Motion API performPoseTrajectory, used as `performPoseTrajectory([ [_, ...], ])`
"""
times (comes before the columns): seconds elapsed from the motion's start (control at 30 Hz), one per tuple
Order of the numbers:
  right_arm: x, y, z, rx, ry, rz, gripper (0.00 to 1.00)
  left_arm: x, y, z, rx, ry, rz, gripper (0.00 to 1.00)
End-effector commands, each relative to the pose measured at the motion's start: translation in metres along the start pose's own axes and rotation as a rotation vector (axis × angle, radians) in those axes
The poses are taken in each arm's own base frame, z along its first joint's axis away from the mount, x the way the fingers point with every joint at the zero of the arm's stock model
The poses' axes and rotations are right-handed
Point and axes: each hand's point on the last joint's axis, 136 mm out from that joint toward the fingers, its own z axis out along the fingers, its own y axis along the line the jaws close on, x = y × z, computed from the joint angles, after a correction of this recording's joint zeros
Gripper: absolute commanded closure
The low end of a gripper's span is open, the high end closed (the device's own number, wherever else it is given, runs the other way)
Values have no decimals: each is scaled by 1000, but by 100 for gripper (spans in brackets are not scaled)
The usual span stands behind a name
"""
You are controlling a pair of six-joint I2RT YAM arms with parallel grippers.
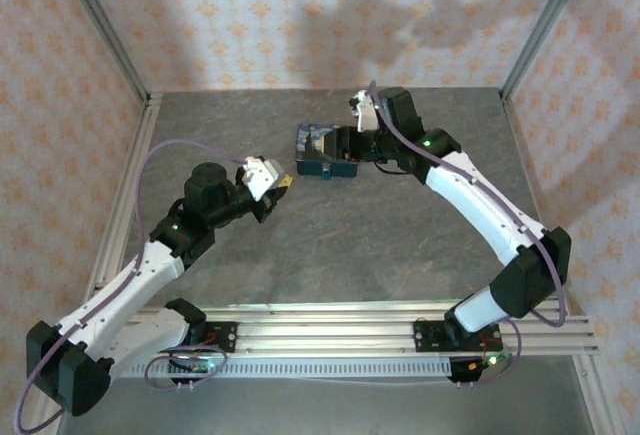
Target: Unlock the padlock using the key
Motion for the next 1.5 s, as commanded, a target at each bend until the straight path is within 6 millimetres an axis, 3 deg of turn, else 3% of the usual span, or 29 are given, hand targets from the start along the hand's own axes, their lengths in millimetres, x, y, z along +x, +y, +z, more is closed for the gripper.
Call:
performPoseTrajectory([
  [0.0, 13, 1, 10, -7, 58, 414, 53, -37, 18, 4, -101, -130, 54, 100],
  [0.3, 21, 5, 15, -14, 56, 760, 60, -43, 0, 25, -41, -131, 116, 100],
  [0.47, 34, 3, 28, -36, 93, 885, 65, -50, -1, 30, -51, -150, 131, 100],
  [0.63, 43, 11, 38, -42, 135, 918, 66, -51, -5, 35, -46, -151, 147, 100],
  [1.3, 38, 16, 47, -48, 138, 986, 73, -22, -17, 47, -15, -68, 177, 100],
  [1.47, 42, 10, 51, -19, 143, 995, 65, -20, -17, 47, -21, -66, 176, 100],
])
